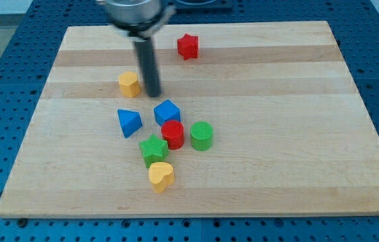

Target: Push the red star to the center

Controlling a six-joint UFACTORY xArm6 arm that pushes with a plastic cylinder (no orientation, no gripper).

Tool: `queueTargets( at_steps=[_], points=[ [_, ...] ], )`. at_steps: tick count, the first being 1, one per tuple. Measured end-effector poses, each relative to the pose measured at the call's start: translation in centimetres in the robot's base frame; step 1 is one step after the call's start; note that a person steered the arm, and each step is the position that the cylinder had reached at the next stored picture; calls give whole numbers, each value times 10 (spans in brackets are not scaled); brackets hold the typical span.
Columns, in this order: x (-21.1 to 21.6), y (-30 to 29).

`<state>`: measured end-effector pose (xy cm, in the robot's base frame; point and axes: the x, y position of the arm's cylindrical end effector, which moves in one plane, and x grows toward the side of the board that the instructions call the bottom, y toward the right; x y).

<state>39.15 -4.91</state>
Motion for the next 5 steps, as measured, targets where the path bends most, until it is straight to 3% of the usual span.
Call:
queueTargets(
  at_steps=[1,2,3,4,5],
  points=[
    [-25,90],
    [-97,95],
    [-153,52],
    [-130,-4],
    [-73,-24]
  ],
)
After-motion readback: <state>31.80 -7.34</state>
